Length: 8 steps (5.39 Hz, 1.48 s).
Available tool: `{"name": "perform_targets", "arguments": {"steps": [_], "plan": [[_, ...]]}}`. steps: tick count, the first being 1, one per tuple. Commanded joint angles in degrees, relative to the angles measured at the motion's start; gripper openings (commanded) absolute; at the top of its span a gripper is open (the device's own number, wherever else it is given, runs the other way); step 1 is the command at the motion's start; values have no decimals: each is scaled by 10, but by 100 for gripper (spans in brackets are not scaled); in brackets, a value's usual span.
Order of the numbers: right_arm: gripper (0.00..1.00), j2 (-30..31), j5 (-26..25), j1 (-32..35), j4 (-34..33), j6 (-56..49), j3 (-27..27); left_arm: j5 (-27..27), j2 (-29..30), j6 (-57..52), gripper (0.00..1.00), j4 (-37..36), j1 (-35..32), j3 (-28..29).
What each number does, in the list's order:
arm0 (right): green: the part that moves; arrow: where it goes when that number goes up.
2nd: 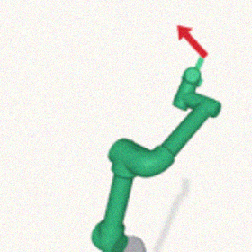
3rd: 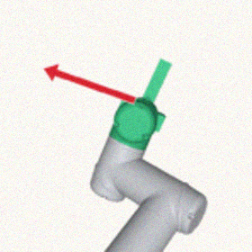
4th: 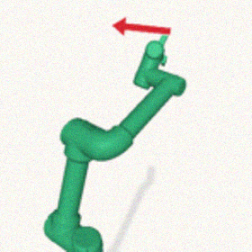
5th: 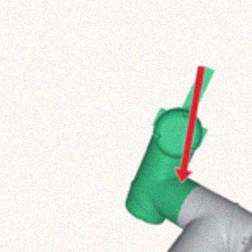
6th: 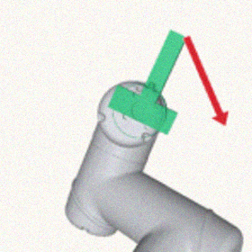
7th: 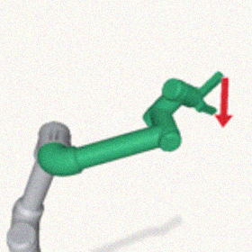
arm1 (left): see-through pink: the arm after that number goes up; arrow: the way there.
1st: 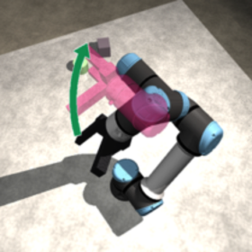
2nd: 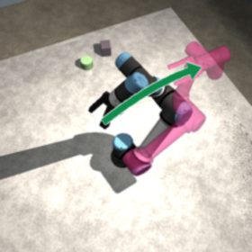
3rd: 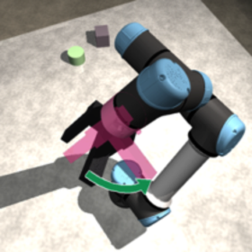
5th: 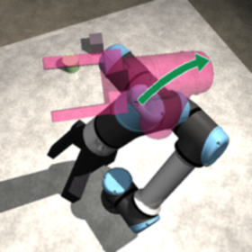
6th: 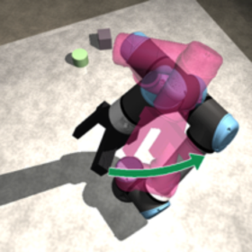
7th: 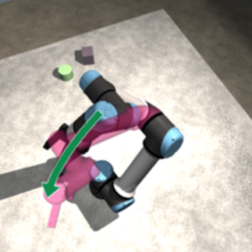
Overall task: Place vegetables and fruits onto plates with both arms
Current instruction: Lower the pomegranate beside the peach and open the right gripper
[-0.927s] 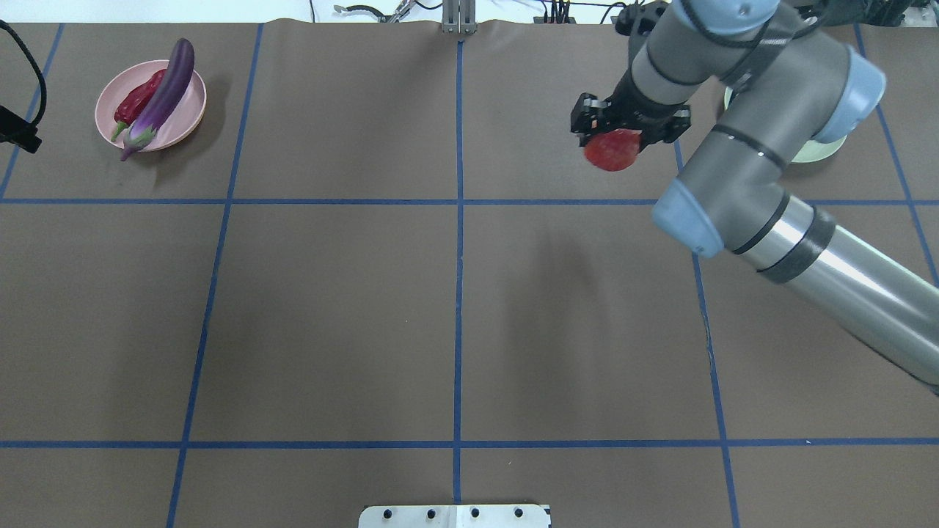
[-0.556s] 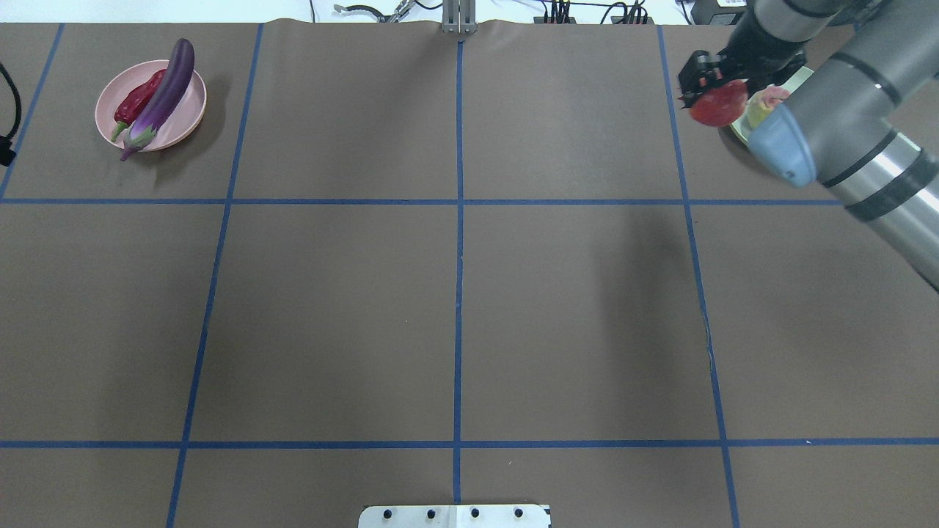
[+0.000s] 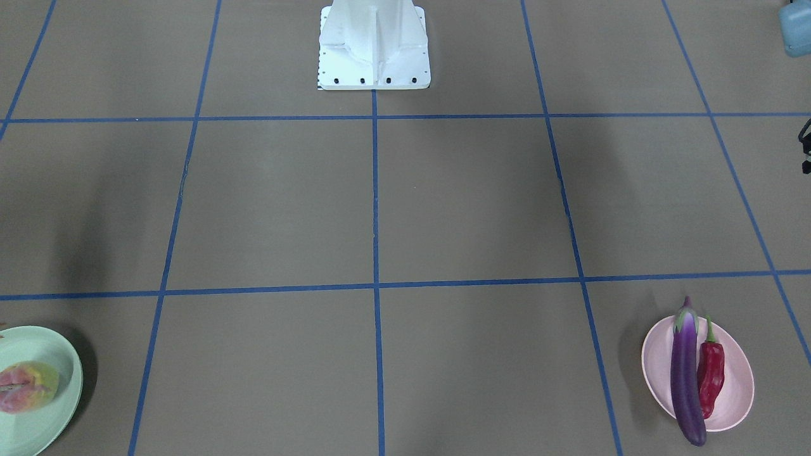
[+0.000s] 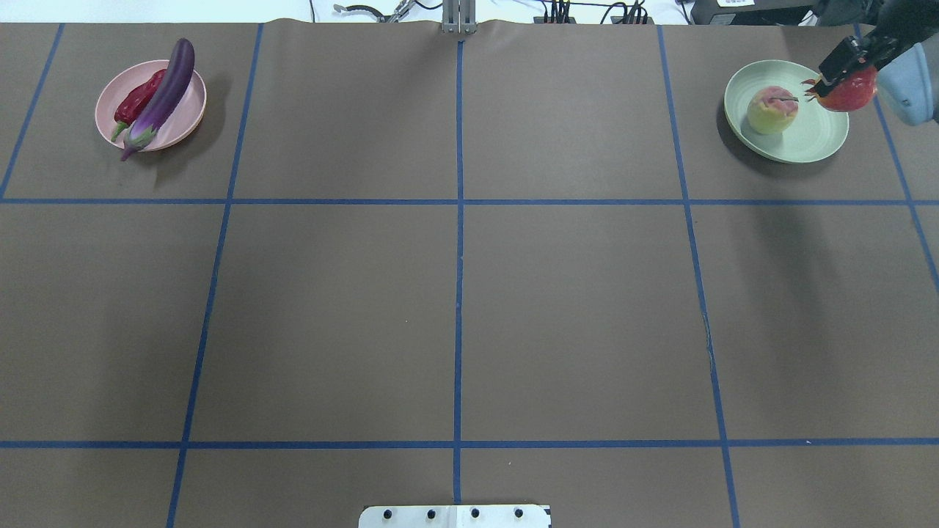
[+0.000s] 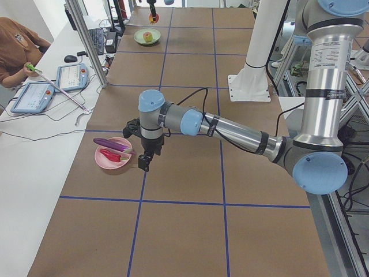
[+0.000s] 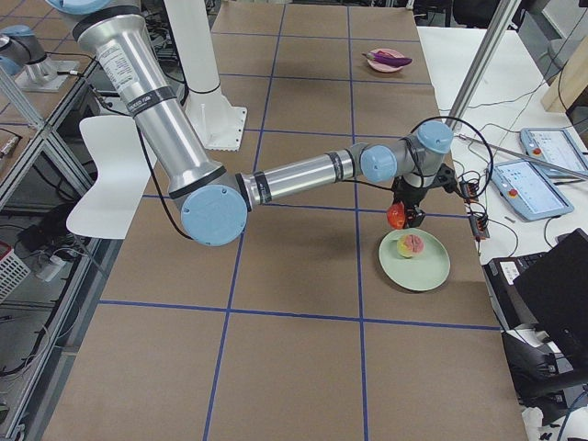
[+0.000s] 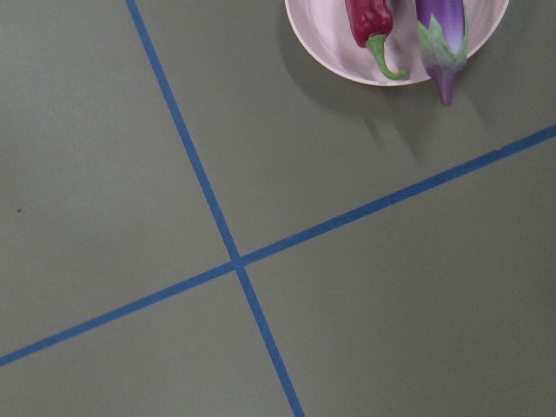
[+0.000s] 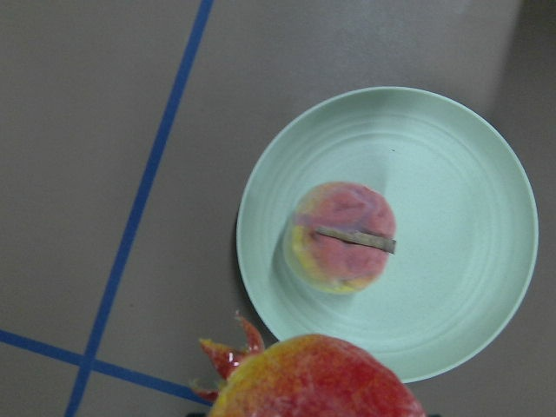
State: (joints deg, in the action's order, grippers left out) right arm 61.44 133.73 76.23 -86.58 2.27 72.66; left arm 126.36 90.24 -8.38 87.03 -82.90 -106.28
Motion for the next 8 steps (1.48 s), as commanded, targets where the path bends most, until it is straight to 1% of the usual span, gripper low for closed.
{"name": "perform_targets", "arguments": {"steps": [1, 2, 3, 4, 5, 6, 7, 8], "plan": [[0, -24, 3, 6, 129, -19, -136, 12, -17, -26, 100, -1, -22, -3], [0, -56, -15, 6, 168, -18, -204, 11, -15, -26, 100, 0, -22, -3], [0, -69, -49, 2, 198, -13, -236, 10, -12, -26, 100, 0, -21, -2], [0, -72, -67, -5, 205, -3, -245, 11, -12, -26, 100, 0, -21, -2], [3, -72, -67, -16, 205, -3, -245, 10, -9, -26, 100, 0, -20, -1], [40, -75, -68, -23, 205, -1, -245, 9, -9, -26, 100, 0, -20, 0], [99, -76, -68, -28, 210, 9, -245, 9, -9, -26, 100, 1, -20, -1], [100, -75, -65, -27, 211, 11, -242, 9, -9, -26, 100, 1, -21, -1]]}}
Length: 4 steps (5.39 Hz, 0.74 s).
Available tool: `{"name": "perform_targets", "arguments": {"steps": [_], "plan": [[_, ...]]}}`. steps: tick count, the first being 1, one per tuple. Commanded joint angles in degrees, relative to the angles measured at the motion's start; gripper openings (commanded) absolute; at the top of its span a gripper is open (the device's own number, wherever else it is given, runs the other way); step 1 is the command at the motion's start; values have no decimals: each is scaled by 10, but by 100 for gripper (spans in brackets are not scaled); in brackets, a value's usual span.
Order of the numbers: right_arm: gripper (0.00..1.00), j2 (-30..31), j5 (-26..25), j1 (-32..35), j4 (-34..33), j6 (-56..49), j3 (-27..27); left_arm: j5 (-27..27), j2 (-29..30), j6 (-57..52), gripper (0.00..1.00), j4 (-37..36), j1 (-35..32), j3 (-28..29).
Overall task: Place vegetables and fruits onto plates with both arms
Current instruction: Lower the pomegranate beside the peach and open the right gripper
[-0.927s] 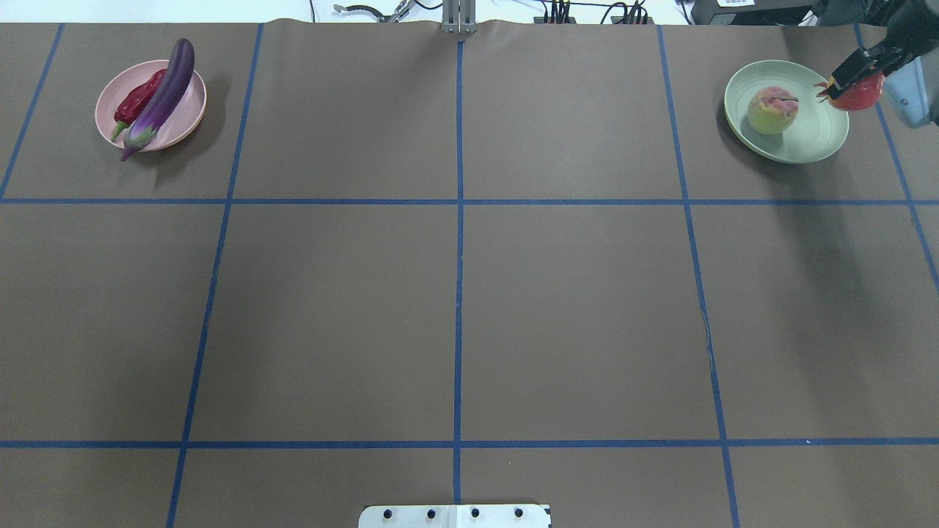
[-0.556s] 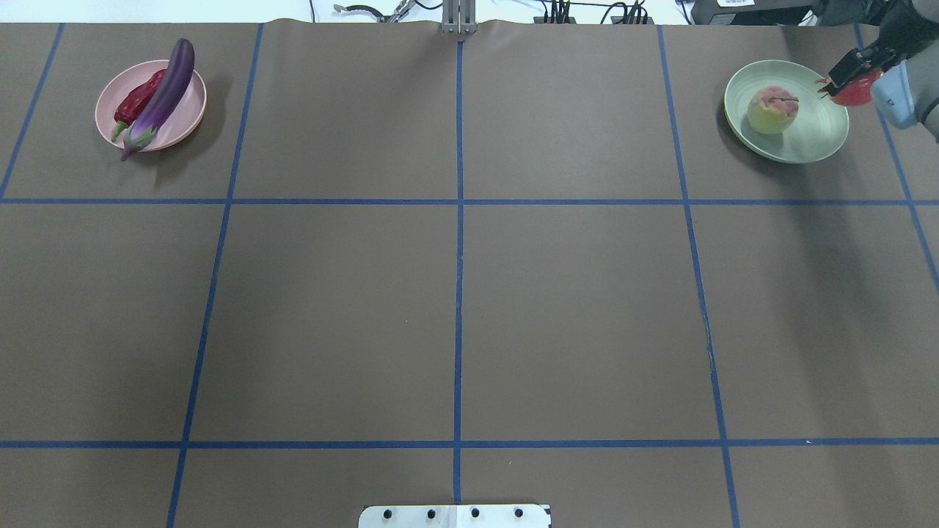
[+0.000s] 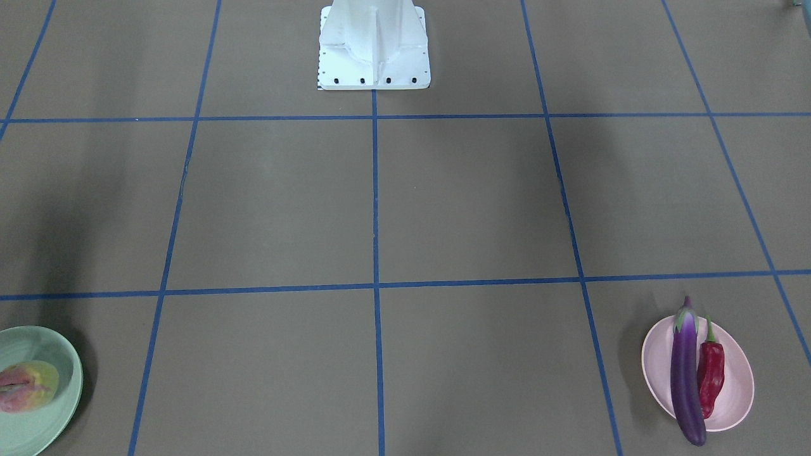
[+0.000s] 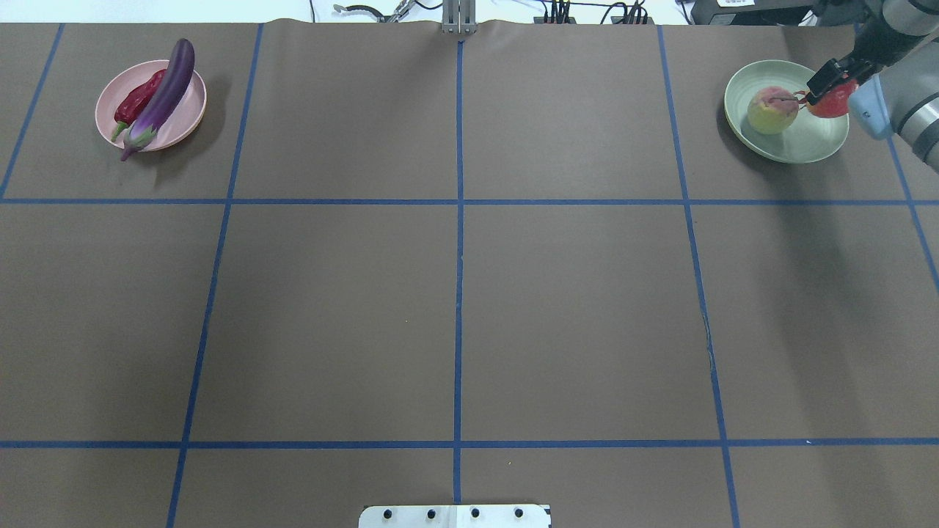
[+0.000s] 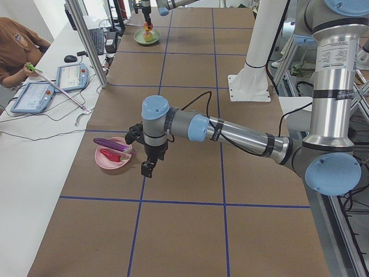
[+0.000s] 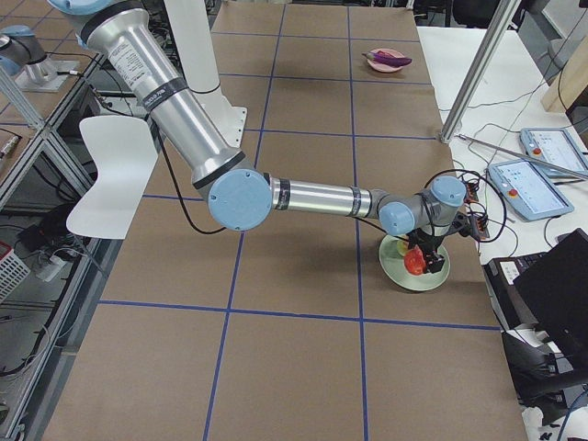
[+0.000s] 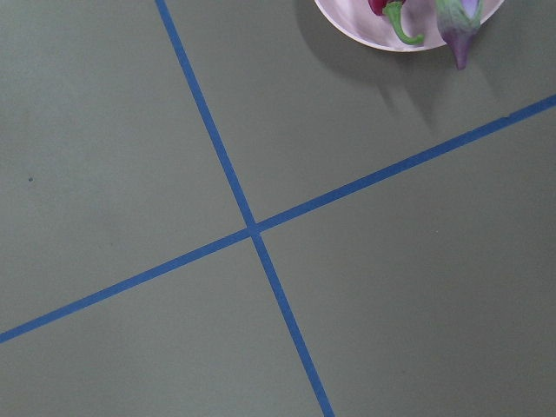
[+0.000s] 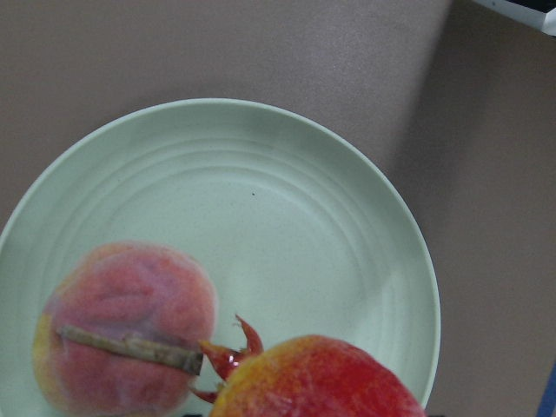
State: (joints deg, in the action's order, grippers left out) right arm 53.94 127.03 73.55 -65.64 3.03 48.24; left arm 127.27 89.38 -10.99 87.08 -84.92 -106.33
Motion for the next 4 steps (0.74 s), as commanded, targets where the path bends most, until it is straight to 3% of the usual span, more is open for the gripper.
{"name": "perform_targets", "arguments": {"steps": [1, 2, 3, 4], "plan": [[100, 0, 6, 1, 1, 4, 5, 0, 0, 0, 100, 0, 0, 0], [100, 3, 9, 9, -5, 12, 35, 0, 1, 0, 100, 1, 0, 2], [100, 11, 33, 36, -103, 4, 112, 0, 1, -1, 100, 2, 0, 2], [100, 60, 46, 67, -190, -8, 231, 1, 1, -3, 100, -1, 0, 4]]}}
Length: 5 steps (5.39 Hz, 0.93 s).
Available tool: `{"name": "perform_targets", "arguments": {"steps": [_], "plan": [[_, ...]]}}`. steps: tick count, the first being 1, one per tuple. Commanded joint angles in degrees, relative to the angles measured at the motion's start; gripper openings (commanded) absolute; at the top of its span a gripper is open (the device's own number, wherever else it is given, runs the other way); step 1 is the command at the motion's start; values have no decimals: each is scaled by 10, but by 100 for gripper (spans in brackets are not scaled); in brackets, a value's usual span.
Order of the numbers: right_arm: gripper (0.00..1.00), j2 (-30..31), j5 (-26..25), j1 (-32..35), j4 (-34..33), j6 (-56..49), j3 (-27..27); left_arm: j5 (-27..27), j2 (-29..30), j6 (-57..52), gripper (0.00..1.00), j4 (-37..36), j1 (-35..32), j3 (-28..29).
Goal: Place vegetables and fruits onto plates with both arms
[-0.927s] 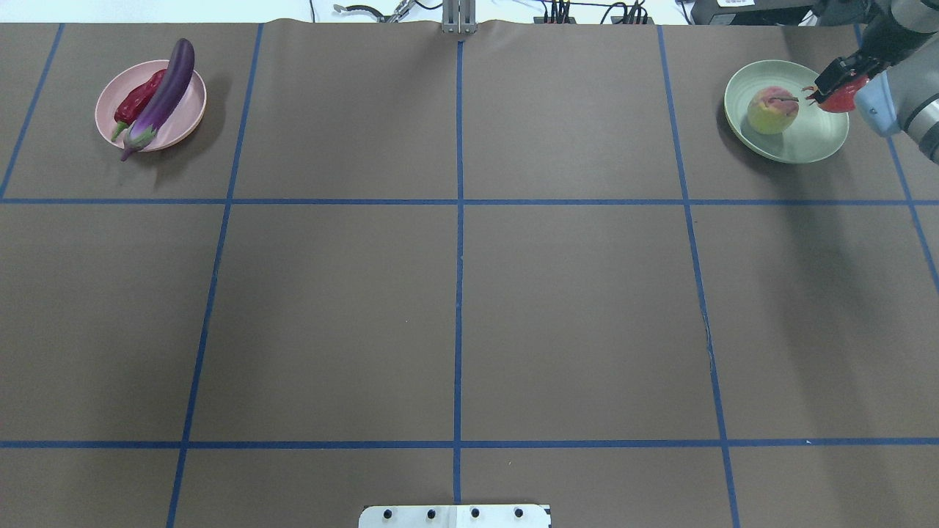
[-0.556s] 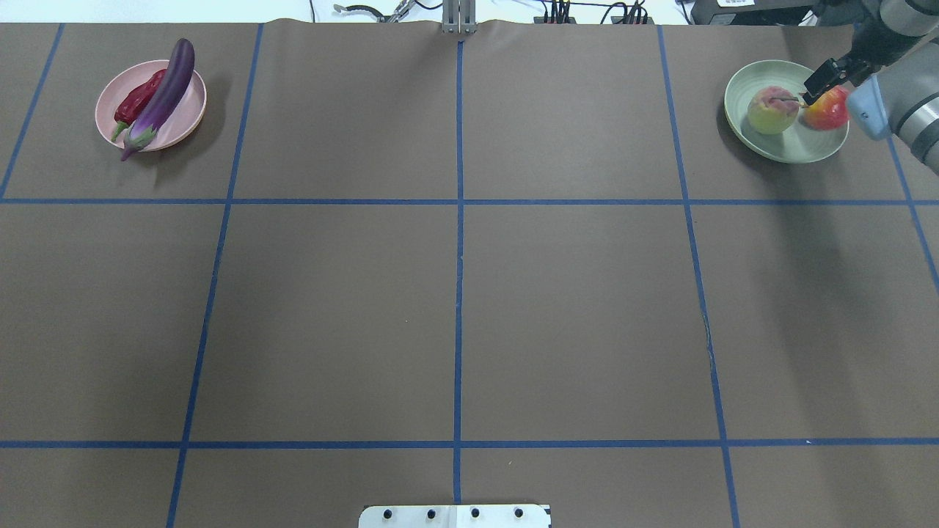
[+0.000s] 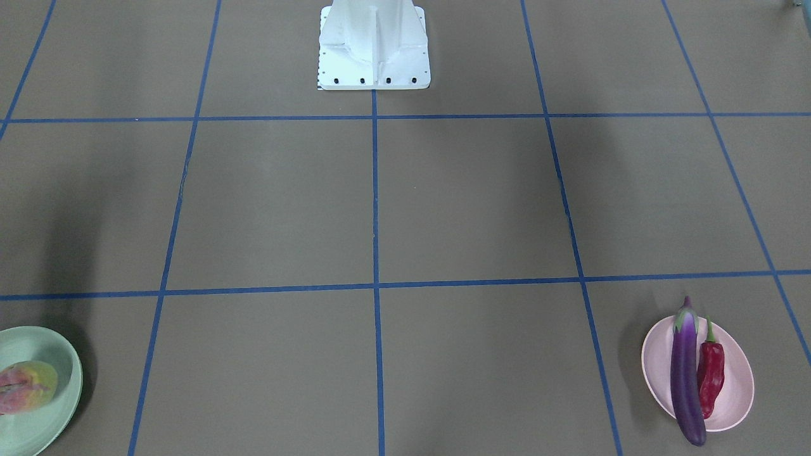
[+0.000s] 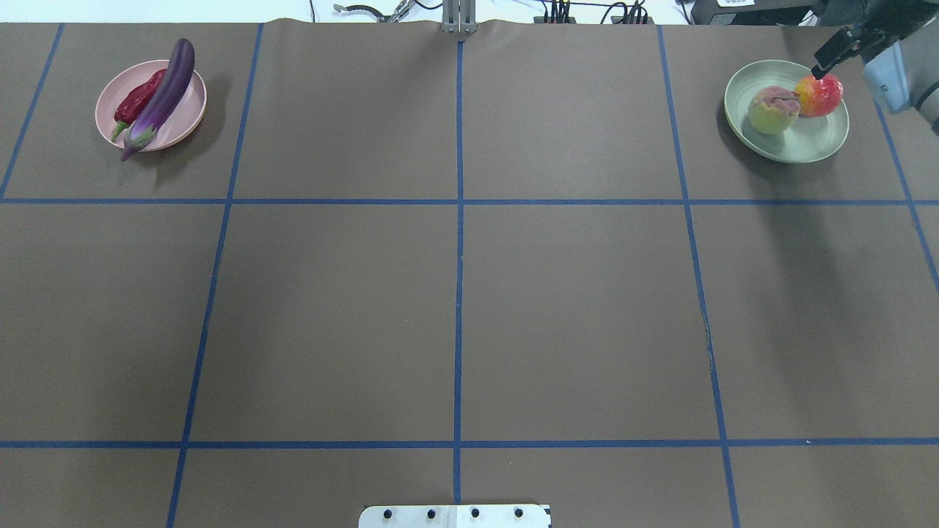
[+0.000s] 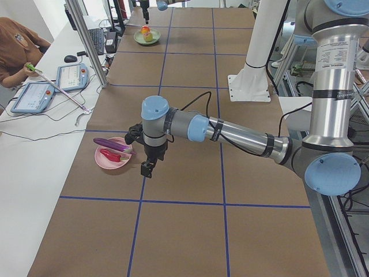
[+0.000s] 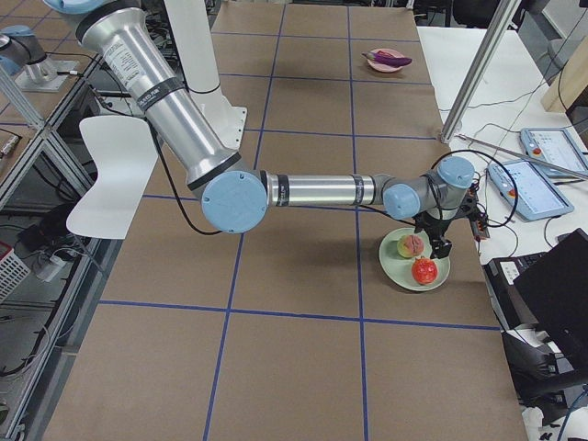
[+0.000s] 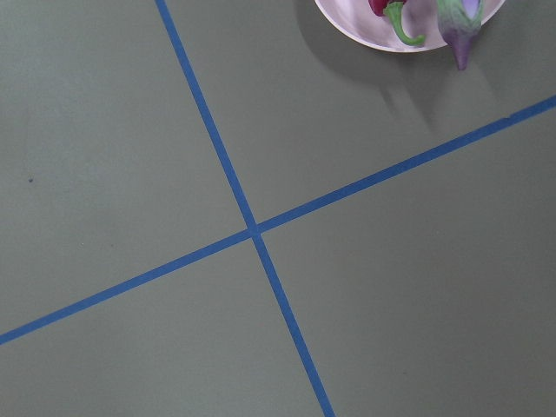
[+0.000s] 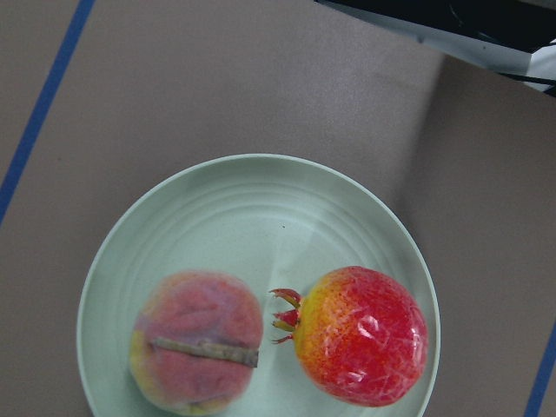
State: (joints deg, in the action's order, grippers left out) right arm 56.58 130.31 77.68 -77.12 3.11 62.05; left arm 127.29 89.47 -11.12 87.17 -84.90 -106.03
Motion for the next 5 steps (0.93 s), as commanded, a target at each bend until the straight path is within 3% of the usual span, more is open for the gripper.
{"name": "perform_targets", "arguments": {"steps": [1, 2, 3, 4, 5], "plan": [[100, 86, 51, 67, -124, -39, 176, 1, 0, -29, 100, -3, -2, 9], [100, 135, 62, 98, -185, -61, 261, 2, -4, -35, 100, -3, -3, 10], [100, 177, 55, 113, -298, -98, 362, 4, -7, -45, 100, -3, -4, 10], [100, 221, 59, 136, -391, -114, 421, 5, -7, -45, 100, -3, -4, 12], [100, 263, 64, 154, -388, -115, 447, 7, -10, -54, 100, -3, -7, 12]]}}
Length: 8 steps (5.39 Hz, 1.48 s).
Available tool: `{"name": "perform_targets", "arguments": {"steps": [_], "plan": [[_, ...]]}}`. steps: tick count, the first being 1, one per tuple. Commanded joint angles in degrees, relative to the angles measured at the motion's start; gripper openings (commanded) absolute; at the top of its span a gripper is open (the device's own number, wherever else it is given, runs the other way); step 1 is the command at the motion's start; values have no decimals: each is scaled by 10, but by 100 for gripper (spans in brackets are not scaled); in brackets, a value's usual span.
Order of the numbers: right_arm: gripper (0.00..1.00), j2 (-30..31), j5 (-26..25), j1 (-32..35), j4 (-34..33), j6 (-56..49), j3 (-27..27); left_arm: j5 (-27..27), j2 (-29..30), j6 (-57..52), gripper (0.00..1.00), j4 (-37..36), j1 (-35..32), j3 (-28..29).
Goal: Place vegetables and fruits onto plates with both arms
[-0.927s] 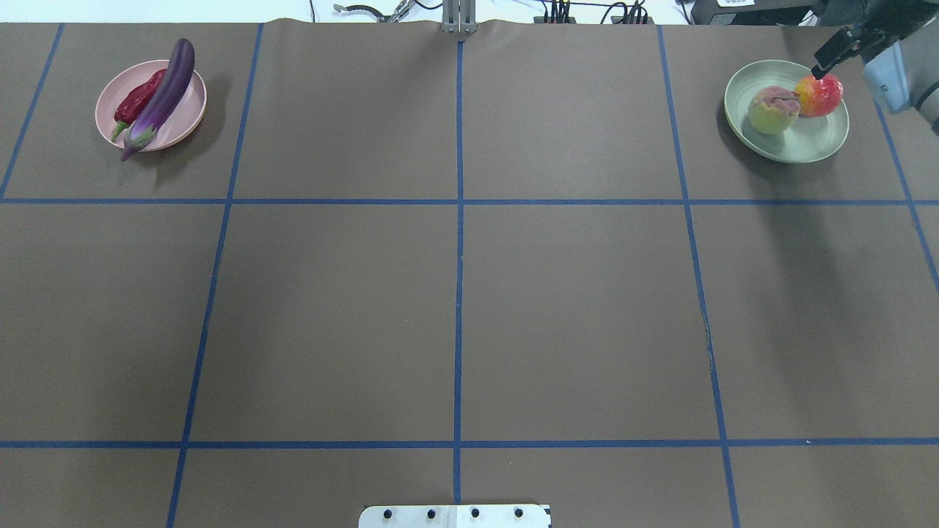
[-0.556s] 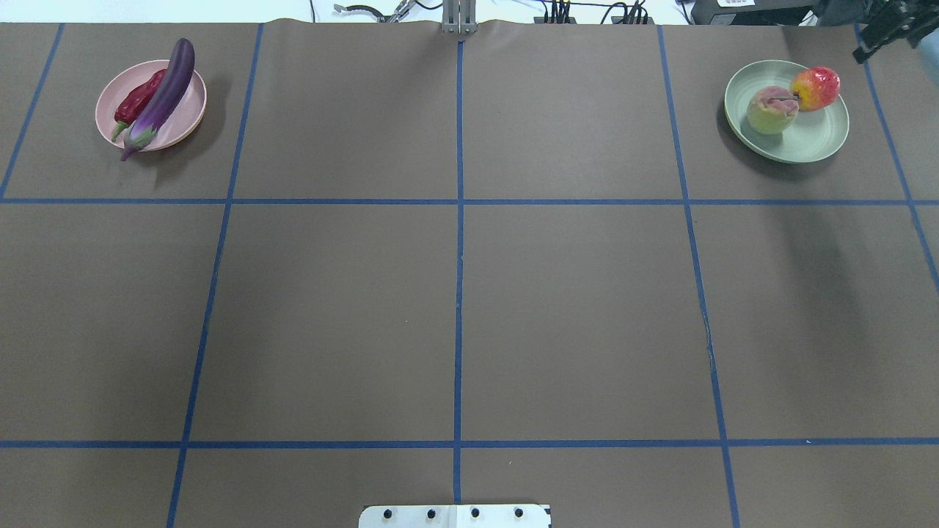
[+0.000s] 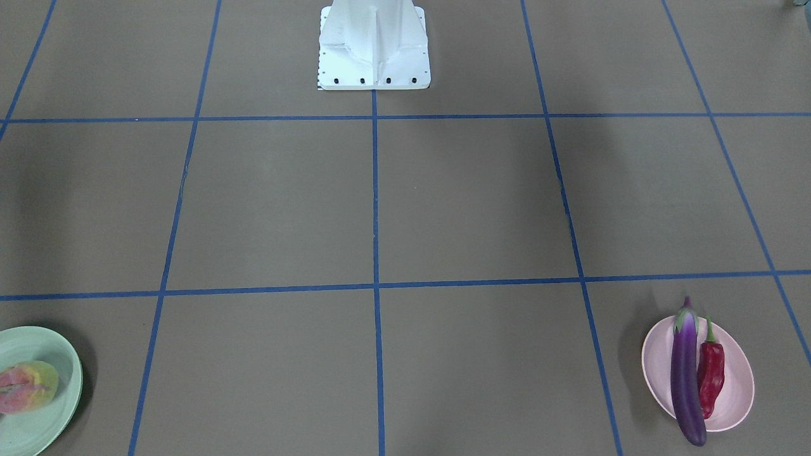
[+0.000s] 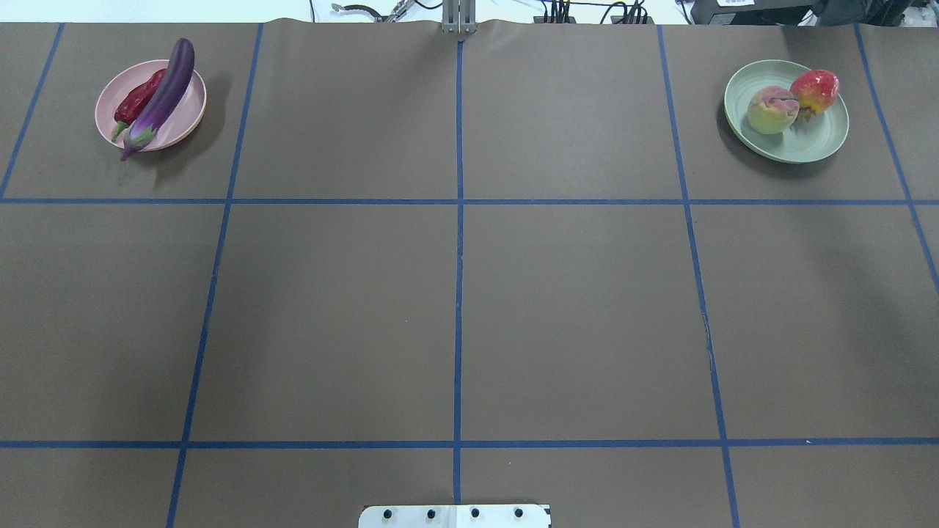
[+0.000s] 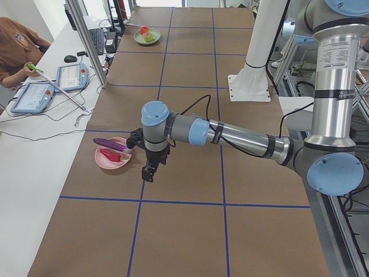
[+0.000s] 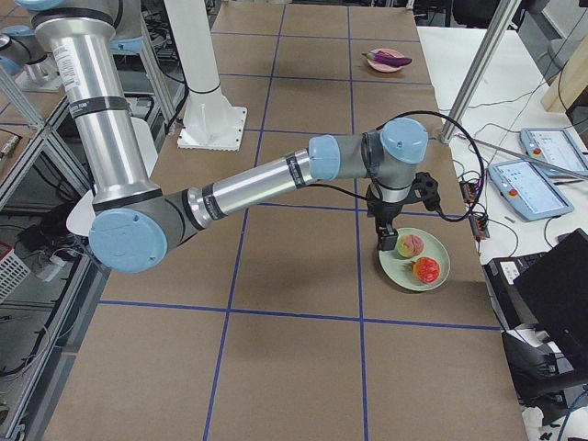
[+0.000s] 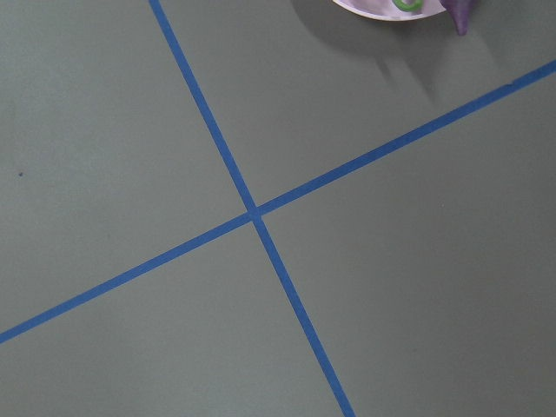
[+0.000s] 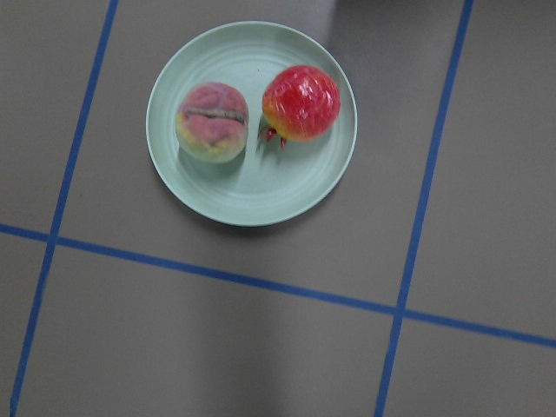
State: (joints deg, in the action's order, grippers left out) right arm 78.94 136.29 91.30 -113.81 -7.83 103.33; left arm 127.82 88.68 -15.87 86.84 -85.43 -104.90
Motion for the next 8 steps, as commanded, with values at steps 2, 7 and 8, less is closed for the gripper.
{"name": "perform_targets", "arguments": {"steps": [2, 7, 8], "plan": [[100, 107, 10, 19, 87, -1, 8, 10, -3, -29, 100, -1, -27, 44], [100, 169, 40, 24, 123, -2, -35, 50, -50, -47, 100, 18, -45, 68], [100, 169, 38, 24, 124, -6, -28, 50, -50, -33, 100, 18, -45, 68]]}}
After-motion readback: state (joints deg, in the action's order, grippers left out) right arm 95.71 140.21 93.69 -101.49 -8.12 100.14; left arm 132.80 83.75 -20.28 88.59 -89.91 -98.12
